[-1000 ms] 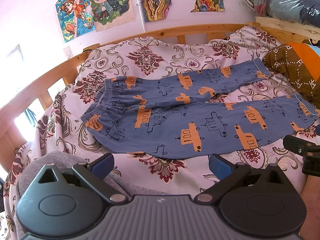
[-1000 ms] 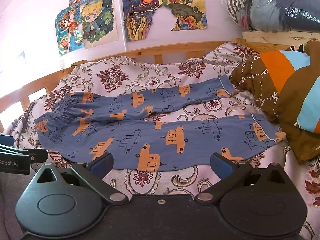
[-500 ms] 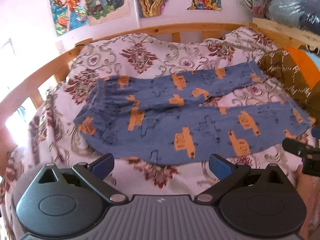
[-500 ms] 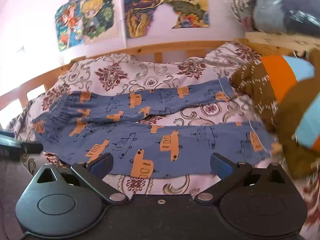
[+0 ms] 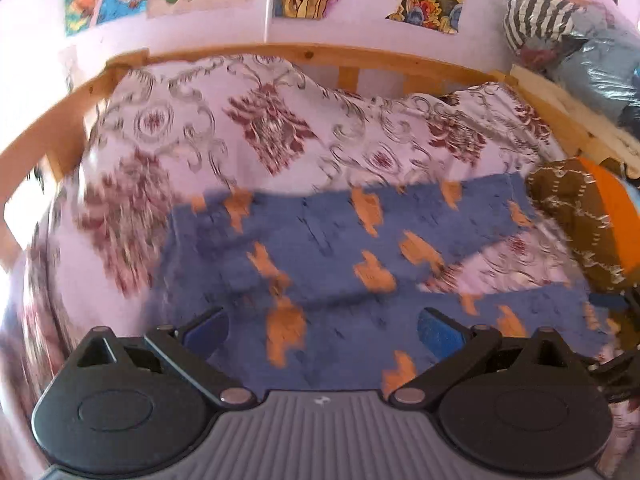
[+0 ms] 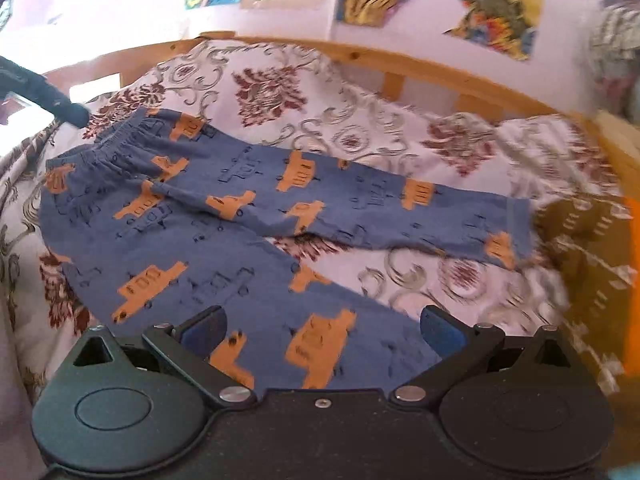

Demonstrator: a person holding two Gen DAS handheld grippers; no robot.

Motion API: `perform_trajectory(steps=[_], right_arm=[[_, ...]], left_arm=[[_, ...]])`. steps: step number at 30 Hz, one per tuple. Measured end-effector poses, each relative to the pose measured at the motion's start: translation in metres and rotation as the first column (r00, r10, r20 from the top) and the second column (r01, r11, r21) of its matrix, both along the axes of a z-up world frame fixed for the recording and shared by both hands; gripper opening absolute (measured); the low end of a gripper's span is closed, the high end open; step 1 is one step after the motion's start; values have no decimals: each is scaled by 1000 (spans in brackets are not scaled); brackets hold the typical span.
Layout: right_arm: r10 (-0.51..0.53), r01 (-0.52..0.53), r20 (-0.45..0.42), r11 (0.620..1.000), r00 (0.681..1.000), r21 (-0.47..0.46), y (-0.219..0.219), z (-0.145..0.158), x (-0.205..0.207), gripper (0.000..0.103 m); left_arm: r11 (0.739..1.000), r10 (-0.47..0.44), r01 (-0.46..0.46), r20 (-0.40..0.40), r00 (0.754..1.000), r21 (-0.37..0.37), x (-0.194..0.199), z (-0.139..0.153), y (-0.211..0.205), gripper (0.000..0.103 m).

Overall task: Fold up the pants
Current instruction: 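Move both grippers to the pant leg cuffs and close on them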

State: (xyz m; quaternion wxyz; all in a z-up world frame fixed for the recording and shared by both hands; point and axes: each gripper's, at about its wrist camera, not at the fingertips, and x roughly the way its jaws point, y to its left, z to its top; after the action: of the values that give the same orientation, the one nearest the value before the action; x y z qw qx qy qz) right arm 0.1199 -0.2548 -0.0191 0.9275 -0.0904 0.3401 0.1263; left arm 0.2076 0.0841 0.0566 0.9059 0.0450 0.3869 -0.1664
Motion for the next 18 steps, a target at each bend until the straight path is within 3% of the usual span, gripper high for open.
perform_trajectory(steps=[3, 5, 8, 12, 15, 18], right_arm=[[76, -74, -42, 997, 996, 36, -2, 2, 44, 102], [129, -128, -39, 991, 991, 26, 1, 2, 76, 102], [210, -211, -40, 977, 977, -15, 8, 0, 126, 102], [327, -330, -76, 943, 942, -33, 15, -5, 194, 102], [392, -399, -83, 912, 916, -96, 25, -11, 233, 102], [440, -449, -92, 882, 893, -143, 37, -18, 267, 102]], left_arm=[[985, -70, 52, 108, 992, 164, 35, 2, -1, 103], [952, -133, 79, 167, 977, 296, 61, -1, -9, 103], [917, -239, 159, 186, 953, 365, 96, -6, -18, 103], [856, -384, 324, 76, 920, 402, 148, -26, -26, 103], [821, -431, 405, -29, 902, 402, 179, -43, -24, 103], [802, -443, 445, -103, 890, 399, 201, -57, -15, 103]])
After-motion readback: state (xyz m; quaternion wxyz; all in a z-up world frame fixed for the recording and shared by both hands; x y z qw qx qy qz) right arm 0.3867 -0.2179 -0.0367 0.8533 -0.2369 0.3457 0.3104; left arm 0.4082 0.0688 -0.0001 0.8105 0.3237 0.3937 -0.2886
